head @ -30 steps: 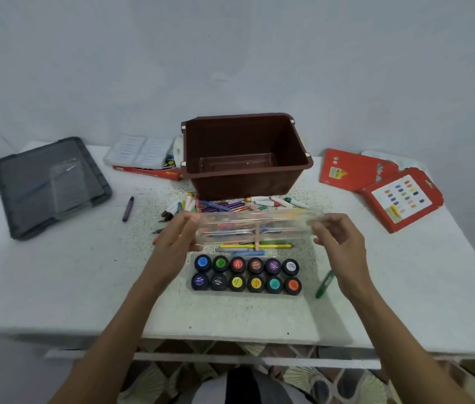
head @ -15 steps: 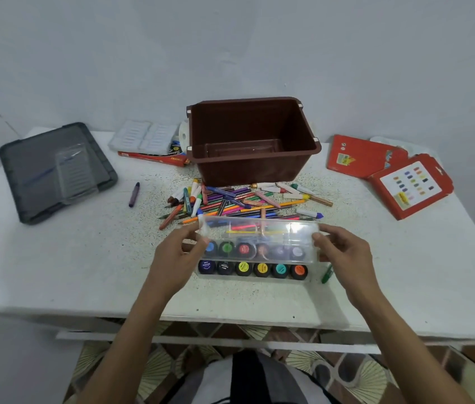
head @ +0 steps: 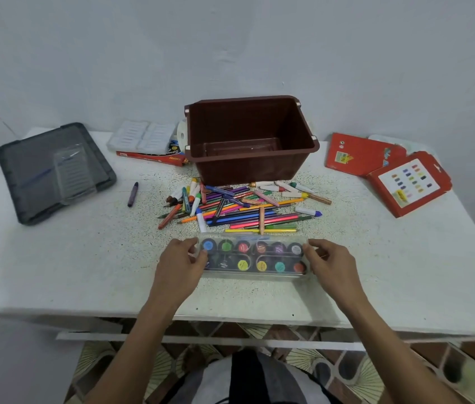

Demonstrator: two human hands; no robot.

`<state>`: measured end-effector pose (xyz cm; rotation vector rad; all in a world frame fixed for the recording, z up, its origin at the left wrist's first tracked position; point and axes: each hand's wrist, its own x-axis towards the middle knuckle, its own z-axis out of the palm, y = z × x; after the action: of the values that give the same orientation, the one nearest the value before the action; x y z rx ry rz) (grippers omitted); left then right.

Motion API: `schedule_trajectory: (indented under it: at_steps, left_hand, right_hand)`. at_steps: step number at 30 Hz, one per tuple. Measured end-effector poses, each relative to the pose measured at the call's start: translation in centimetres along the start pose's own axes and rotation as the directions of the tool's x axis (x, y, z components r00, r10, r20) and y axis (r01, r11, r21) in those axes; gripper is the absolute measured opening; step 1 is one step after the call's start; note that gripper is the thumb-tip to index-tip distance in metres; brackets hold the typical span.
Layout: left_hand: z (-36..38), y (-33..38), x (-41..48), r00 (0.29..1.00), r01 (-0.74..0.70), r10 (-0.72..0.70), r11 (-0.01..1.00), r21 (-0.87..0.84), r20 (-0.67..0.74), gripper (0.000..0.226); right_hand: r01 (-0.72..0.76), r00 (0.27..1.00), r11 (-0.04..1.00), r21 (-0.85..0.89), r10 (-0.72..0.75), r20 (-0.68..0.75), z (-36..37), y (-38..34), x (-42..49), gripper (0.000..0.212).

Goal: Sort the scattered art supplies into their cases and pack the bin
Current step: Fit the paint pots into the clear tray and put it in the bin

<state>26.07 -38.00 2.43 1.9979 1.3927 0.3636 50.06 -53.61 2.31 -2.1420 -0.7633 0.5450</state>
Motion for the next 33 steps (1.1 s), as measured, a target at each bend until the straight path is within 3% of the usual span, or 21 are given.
schedule_trajectory:
  at_steps: [15, 20, 24, 28, 33]
  left_hand:
    - [0.3, -0.7, 0.5, 0.998, -0.012, 0.005, 0.991, 0.133, 0.058, 0.045]
    - [0.9, -0.2, 0.1, 0.988, -0.156, 0.153, 0.953, 0.261, 0.034, 0.046]
    - [2.3, 0.8, 0.1, 0.943, -0.328, 0.325, 0.881, 0.34, 0.067, 0.051]
    - [4.5, 1.6, 0.1, 0.828, -0.558, 0.542, 0.768, 0.314, 0.145, 0.038]
    - [5.5, 2.3, 1.2, 0.708, -0.706, 0.637, 0.649, 0.282, 0.305, 0.055]
  right_hand:
    - [0.072, 0.997, 0.98, -0.188, -0.068, 0.029, 0.7, -0.1, 0.0, 0.03]
    - [0.121, 0.993, 0.963, -0.24, -0.121, 0.014, 1.0, 0.3, -0.1, 0.026]
    - [0.112, 0.993, 0.948, -0.298, -0.118, -0.001, 1.1, 1.1, 0.2, 0.032]
    - [0.111, 0.993, 0.953, -0.283, -0.117, -0.007, 1.0, 1.2, -0.1, 0.034]
    - [0.039, 0.999, 0.976, -0.215, -0.04, -0.004, 0.6, 1.2, 0.1, 0.039]
